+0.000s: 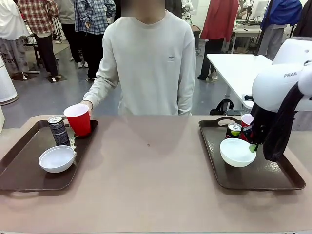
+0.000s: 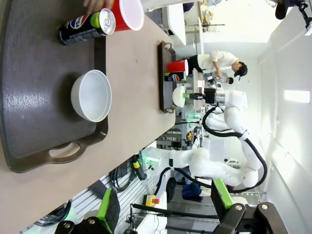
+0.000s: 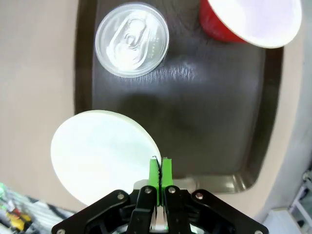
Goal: Prepare tableware on both trays.
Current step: Pick up a Picnic Bowl from the table and place it on a Handle tray.
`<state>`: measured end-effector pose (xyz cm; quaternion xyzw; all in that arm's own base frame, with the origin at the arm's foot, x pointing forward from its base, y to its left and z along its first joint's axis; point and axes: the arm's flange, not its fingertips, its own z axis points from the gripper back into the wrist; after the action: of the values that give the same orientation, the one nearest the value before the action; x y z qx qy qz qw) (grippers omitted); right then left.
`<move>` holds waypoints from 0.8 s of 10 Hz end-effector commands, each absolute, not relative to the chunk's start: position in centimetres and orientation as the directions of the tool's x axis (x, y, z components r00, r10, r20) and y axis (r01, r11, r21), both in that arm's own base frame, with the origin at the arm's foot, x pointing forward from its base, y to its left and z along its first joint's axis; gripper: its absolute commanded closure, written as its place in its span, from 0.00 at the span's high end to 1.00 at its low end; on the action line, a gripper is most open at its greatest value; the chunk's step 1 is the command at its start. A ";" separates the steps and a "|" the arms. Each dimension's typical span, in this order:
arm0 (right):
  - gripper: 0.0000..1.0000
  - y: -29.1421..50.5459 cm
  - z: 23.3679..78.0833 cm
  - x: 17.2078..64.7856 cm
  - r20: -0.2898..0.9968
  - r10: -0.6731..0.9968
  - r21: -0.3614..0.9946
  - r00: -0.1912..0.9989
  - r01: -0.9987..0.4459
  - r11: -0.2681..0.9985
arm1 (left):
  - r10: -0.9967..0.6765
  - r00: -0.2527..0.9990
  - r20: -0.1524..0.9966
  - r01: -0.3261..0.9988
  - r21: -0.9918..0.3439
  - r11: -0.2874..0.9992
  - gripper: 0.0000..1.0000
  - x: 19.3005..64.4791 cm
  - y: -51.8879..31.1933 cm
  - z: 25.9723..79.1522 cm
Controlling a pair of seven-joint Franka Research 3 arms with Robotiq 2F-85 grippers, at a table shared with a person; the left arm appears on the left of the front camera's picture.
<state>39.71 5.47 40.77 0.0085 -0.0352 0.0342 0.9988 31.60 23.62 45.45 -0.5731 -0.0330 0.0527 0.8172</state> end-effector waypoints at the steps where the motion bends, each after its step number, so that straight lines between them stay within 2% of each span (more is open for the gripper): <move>1: 0.02 5.5 38.8 41.1 0.048 0.091 0.015 0.995 -0.092 0.996 | 0.145 0.989 -0.004 -0.054 -0.940 0.337 1.00 31.5 23.3 45.6; 5: 0.02 5.4 37.5 42.4 -0.020 0.089 0.005 0.996 -0.089 0.996 | 0.145 0.989 -0.004 -0.054 -0.940 0.337 1.00 31.5 23.3 45.6; 6: 0.60 5.3 37.5 42.4 -0.041 0.113 0.010 0.993 -0.113 0.994 | 0.145 0.989 -0.004 -0.054 -0.940 0.337 1.00 31.5 23.3 45.6; 7: 0.60 5.3 38.0 42.2 -0.041 0.109 0.008 0.993 -0.109 0.994 | 0.145 0.989 -0.004 -0.054 -0.940 0.337 1.00 31.5 23.3 45.6; 8: 1.00 5.3 38.9 41.8 -0.051 0.076 0.013 0.996 -0.076 0.997 | 0.145 0.989 -0.004 -0.054 -0.940 0.337 1.00 31.5 23.3 45.6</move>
<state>41.88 5.77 37.74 0.0066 0.0166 0.0421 0.9990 31.60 23.62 45.44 -0.5731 -0.0330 0.0527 0.8171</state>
